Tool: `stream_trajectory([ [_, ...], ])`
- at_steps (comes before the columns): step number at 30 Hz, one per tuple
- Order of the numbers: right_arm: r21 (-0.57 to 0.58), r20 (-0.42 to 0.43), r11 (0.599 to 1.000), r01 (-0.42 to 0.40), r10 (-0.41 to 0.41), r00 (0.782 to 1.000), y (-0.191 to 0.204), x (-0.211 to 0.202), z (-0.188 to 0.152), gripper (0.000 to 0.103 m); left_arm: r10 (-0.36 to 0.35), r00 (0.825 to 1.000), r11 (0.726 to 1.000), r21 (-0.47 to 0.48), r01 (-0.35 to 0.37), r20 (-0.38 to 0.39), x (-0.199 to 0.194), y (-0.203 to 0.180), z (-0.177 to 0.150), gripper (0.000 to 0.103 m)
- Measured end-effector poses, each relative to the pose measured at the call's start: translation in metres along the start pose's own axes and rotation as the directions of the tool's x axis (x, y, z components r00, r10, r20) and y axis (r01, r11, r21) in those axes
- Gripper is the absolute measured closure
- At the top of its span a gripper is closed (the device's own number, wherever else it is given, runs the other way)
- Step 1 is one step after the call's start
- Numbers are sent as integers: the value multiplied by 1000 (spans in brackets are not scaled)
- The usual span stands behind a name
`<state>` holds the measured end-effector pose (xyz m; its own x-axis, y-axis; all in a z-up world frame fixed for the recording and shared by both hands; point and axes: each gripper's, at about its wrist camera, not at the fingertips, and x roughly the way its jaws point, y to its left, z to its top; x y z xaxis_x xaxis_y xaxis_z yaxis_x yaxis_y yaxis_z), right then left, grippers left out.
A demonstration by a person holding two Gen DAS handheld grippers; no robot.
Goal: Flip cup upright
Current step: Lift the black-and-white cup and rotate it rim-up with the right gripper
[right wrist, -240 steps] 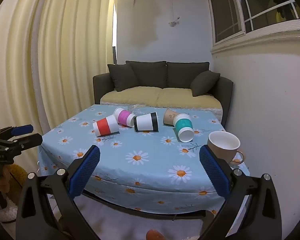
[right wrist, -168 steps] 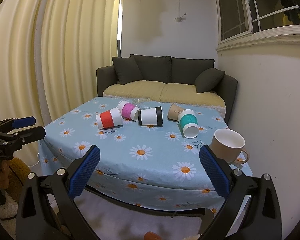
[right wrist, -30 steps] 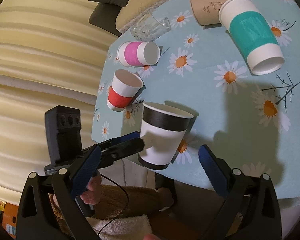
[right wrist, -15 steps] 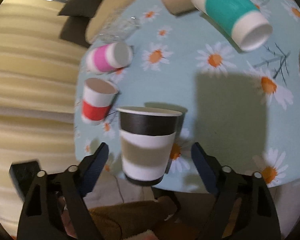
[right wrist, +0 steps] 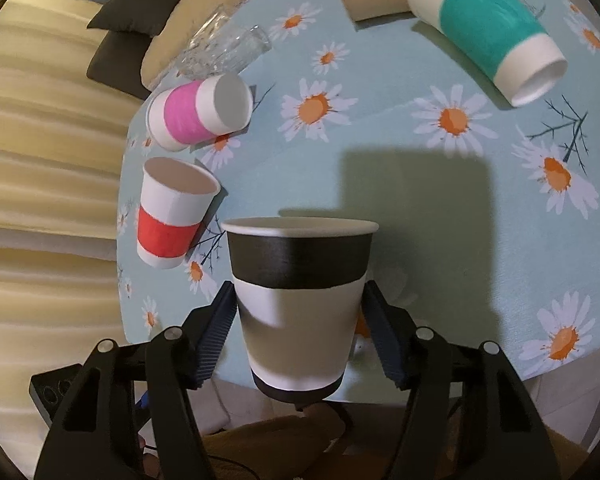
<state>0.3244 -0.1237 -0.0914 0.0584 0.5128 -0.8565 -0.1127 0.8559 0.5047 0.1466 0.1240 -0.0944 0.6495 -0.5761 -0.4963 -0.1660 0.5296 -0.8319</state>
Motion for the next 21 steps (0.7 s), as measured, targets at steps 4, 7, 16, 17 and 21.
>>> stream_trajectory([
  [4, -79, 60, 996, 45, -40, 997, 18, -11, -8, 39, -1, 1000, 1000, 27, 1, 0, 0, -2, -1, 28],
  [7, -211, 186, 972, 106, -66, 980, 42, -30, -24, 39, -5, 1000, 999, 45, 5, -4, 1, -4, -2, 28],
  [16, -460, 510, 869, 184, 89, 856, 79, -75, -83, 39, 48, 996, 984, 167, -59, 74, -11, -22, -4, 28],
  [17, -474, 547, 856, 206, 103, 831, 82, -81, -92, 39, 53, 995, 983, 170, -67, 83, -13, -22, -4, 28],
  [21, -506, 655, 812, 291, 143, 742, 92, -95, -118, 39, 50, 993, 986, 150, -66, 108, -18, -18, 0, 28],
])
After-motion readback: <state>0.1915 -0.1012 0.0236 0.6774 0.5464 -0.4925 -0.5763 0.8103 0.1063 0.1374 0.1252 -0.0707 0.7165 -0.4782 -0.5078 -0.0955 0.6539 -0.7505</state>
